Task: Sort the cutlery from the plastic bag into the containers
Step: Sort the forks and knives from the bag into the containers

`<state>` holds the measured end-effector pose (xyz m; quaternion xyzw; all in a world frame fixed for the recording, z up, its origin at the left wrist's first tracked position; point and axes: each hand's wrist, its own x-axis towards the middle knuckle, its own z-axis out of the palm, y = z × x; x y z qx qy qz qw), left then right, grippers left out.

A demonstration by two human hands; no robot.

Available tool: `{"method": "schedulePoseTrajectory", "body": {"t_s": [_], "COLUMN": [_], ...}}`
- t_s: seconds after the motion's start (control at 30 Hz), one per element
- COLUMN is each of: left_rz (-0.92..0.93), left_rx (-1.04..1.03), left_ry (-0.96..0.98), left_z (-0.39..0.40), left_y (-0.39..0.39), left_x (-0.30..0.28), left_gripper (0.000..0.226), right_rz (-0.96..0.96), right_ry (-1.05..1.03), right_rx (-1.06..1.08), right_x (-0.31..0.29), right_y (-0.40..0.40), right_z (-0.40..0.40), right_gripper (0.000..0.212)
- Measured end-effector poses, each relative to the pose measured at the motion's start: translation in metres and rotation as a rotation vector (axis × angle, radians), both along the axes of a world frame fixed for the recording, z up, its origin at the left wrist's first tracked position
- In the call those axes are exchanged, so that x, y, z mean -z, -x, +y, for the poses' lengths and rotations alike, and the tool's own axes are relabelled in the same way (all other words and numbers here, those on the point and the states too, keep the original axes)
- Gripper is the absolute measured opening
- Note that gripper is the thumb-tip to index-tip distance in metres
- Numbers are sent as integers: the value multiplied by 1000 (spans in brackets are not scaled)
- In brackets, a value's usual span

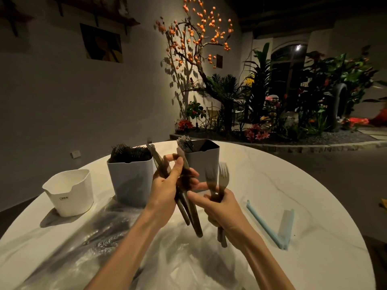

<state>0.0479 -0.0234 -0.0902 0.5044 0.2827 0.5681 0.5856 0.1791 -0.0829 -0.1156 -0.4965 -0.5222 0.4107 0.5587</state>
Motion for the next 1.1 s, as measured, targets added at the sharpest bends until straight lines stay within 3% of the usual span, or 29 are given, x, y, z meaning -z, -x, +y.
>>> {"method": "schedulePoseTrajectory", "body": {"t_s": [0.17, 0.3, 0.4, 0.6, 0.73, 0.8, 1.0, 1.1], "left_rz": [-14, 64, 130, 355, 226, 300, 382, 281], "left_rx": [138, 75, 60, 97, 194, 188, 78, 88], "left_ry": [-87, -191, -114, 80, 122, 153, 324, 366], "left_z": [3, 4, 1, -4, 6, 5, 0, 3], "left_y": [-4, 3, -1, -9, -5, -7, -12, -7], "left_x": [-7, -26, -8, 54, 54, 59, 57, 42], "left_gripper": [39, 27, 36, 39, 45, 46, 55, 50], "right_rz": [-166, 87, 232, 67, 179, 226, 31, 181], "right_ry": [-27, -203, -172, -13, -57, -21, 238, 242], "right_rx": [4, 151, 173, 171, 152, 159, 223, 166], "right_x": [6, -3, -2, 18, 13, 12, 29, 21], "right_y": [5, -2, -5, 2, -1, -2, -4, -5], "right_z": [1, 0, 3, 12, 10, 11, 20, 16], "right_gripper": [27, 34, 49, 49, 48, 48, 55, 57]}}
